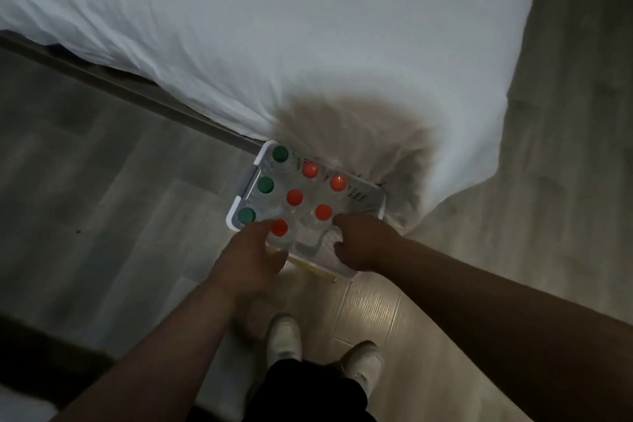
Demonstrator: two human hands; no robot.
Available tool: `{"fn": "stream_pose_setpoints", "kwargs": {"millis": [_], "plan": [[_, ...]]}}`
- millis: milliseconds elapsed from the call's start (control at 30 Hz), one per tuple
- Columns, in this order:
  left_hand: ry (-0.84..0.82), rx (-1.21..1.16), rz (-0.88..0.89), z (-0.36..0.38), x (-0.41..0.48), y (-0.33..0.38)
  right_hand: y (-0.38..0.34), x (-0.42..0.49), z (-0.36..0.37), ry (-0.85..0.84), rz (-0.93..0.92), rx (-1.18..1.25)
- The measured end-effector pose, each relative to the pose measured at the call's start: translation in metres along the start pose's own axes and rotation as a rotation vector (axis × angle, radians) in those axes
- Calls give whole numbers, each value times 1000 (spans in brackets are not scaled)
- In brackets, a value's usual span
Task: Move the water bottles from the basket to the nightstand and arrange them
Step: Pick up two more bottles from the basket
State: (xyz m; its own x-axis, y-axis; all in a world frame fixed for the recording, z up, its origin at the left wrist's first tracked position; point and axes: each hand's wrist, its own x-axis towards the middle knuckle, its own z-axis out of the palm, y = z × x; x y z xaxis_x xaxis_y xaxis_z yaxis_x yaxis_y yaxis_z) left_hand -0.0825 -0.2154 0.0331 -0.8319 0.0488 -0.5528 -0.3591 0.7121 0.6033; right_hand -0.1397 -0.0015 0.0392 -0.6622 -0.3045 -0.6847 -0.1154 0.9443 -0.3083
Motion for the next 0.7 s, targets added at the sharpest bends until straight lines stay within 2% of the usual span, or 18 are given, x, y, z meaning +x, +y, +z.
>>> {"fn": "stream_pose_setpoints", "kwargs": {"millis": [200,433,600,700], "plan": [[6,149,22,36,45,-16,2,55,27,102,-60,-28],[62,256,16,51,68,-24,15,73,51,229,-106,15],[39,209,28,57,75,-31,15,80,61,249,-83,121],[31,258,70,58,81,-28,12,84,61,300,-106,130]]}}
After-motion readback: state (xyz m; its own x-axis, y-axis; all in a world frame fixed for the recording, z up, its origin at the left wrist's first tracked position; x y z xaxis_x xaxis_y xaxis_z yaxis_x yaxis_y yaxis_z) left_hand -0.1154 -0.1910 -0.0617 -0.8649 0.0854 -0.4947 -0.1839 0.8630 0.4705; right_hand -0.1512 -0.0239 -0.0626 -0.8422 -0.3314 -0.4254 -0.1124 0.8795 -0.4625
